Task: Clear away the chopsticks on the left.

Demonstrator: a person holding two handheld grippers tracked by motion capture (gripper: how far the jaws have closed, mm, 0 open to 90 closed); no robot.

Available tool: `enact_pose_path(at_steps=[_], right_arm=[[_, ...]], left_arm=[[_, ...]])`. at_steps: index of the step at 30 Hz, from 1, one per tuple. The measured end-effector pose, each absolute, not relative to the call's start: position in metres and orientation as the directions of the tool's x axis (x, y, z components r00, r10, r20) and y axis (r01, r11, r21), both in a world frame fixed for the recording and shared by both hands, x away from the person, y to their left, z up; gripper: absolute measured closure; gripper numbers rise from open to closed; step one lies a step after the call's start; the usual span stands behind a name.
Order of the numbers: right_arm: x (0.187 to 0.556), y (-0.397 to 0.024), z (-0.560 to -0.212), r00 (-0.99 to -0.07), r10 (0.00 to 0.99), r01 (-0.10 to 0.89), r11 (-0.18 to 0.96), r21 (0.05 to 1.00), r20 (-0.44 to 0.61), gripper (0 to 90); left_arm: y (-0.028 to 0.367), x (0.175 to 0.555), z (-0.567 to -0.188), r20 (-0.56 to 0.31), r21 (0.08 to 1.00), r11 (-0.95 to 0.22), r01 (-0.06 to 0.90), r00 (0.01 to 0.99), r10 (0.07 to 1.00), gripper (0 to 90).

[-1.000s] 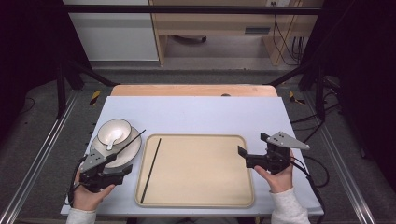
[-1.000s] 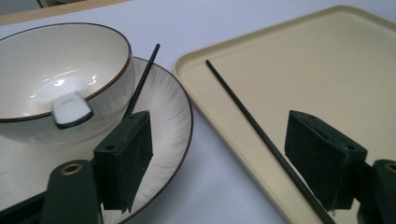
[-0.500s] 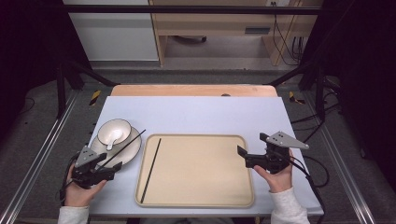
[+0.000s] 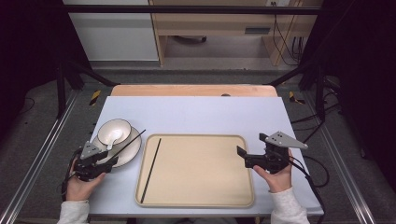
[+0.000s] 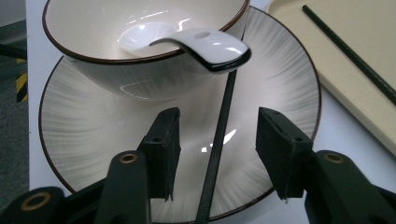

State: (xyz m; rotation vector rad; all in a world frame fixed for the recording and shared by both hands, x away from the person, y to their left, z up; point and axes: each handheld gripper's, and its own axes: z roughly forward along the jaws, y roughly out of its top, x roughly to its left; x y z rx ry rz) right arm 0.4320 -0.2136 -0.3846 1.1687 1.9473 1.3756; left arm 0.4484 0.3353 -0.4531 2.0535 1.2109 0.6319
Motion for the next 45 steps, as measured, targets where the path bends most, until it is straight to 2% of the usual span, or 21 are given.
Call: enact_pose_path(at_steps=[8, 13, 21, 45], right_arm=[[0.433, -0.213, -0.386, -0.519, 0.851, 0.369, 0.133, 0.920, 0.085, 3.9], [0.433, -0.212, -0.386, -0.521, 0.849, 0.370, 0.137, 0.919, 0.083, 3.9], [0.433, -0.213, -0.386, -0.520, 0.850, 0.369, 0.137, 0.919, 0.082, 3.9], [0.432, -0.213, -0.385, -0.516, 0.852, 0.369, 0.133, 0.920, 0.084, 3.7]], left_arm=[[0.331, 0.455, -0.457, 0.093, 0.709, -0.389, 0.588, 0.469, 0.879, 65.6], [0.330, 0.455, -0.457, 0.082, 0.704, -0.392, 0.592, 0.481, 0.873, 76.8], [0.327, 0.453, -0.456, 0.069, 0.698, -0.400, 0.594, 0.501, 0.863, 84.6], [0.301, 0.436, -0.435, 0.038, 0.754, -0.337, 0.564, 0.476, 0.879, 85.2]])
